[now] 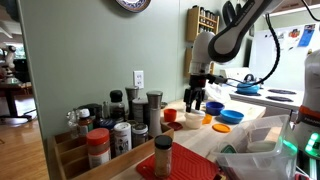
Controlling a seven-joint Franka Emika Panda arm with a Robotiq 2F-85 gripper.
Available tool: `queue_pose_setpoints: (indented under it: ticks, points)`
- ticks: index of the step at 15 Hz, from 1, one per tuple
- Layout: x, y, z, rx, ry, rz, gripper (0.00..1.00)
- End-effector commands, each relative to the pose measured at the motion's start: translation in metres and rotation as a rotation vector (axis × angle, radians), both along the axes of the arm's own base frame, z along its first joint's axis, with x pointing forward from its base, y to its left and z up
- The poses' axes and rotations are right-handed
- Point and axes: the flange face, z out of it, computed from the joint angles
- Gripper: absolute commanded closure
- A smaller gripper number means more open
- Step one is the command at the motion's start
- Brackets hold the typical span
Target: Pick up the white paper cup lid and put it on the clear lunch box, pick up the orange lid and put it on the orange lunch box
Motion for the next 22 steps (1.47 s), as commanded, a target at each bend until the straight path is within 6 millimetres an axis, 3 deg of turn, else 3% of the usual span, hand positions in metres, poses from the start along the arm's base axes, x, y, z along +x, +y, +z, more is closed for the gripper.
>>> queue_pose_setpoints:
  ticks: [1, 9, 10, 11, 14, 18, 22]
  points:
    - [0.003, 0.012, -0.009, 0.021, 0.018, 0.04, 0.35]
    - [0.008, 0.028, -0.005, 0.033, 0.011, 0.109, 0.35]
    - [0.008, 0.031, -0.004, 0.031, 0.014, 0.115, 0.29]
    - [0.007, 0.033, -0.003, 0.027, 0.018, 0.12, 0.09]
    - [0.005, 0.039, -0.002, 0.007, 0.03, 0.132, 0.0]
    - [0.003, 0.04, 0.01, -0.017, 0.021, 0.14, 0.0]
    - [-0.004, 0.023, 0.024, -0.085, 0.009, 0.122, 0.0]
